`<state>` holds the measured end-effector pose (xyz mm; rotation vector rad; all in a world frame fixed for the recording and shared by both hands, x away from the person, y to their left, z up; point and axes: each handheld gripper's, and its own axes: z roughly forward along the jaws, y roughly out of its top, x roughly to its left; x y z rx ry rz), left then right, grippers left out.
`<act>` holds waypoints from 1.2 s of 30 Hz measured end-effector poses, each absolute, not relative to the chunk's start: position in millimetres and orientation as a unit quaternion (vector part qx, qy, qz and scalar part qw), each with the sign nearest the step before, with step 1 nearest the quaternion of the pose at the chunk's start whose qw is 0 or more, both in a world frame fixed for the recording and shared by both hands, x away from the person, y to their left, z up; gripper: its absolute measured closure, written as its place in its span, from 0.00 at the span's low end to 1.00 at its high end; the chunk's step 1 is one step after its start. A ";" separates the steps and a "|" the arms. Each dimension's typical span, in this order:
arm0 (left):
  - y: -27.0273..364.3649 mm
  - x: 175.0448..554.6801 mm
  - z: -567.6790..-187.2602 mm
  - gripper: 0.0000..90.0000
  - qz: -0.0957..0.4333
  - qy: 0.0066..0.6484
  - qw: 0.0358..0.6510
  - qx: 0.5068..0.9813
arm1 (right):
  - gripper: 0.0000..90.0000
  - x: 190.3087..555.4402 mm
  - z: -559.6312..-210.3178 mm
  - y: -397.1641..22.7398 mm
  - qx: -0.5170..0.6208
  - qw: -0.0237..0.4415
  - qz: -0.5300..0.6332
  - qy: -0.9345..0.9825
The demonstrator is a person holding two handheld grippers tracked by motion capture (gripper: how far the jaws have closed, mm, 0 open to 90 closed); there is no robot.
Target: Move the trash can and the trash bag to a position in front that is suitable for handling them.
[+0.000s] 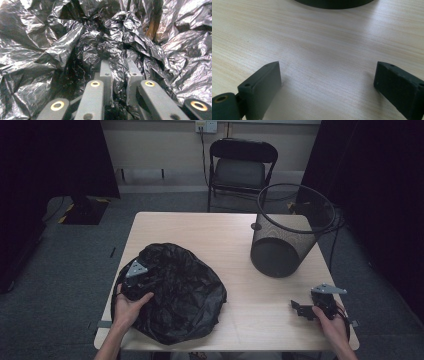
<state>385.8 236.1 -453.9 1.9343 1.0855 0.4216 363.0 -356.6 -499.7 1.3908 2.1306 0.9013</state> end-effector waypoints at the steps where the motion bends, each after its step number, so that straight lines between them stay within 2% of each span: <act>1: 237.7 385.6 -454.3 0.89 0.172 0.434 0.424 0.776 | 0.07 363.0 -499.7 -356.5 0.503 0.220 0.326 0.770; 4: 241.3 385.2 -455.3 0.87 0.177 0.444 0.424 0.770 | 0.07 363.0 -499.7 -356.4 0.504 0.220 0.326 0.769; 6: 242.6 385.7 -456.0 0.81 0.175 0.451 0.425 0.765 | 0.07 363.0 -499.7 -356.3 0.504 0.220 0.326 0.769; 13: 238.3 382.4 -450.7 0.37 0.209 0.453 0.421 0.757 | 0.07 363.1 -499.6 -355.8 0.506 0.220 0.326 0.768; 15: 236.2 380.7 -448.0 0.29 0.213 0.443 0.425 0.760 | 0.07 363.0 -499.6 -355.8 0.507 0.220 0.325 0.767; 22: 229.4 373.6 -437.7 0.21 0.211 0.431 0.448 0.755 | 0.07 363.1 -499.6 -355.8 0.506 0.220 0.325 0.768; 31: 194.9 356.8 -410.8 0.20 0.197 0.389 0.480 0.761 | 0.08 363.0 -499.5 -356.2 0.508 0.220 0.326 0.766; 36: 169.3 353.3 -404.6 0.18 0.177 0.385 0.501 0.755 | 0.11 361.3 -499.2 -357.2 0.513 0.223 0.329 0.761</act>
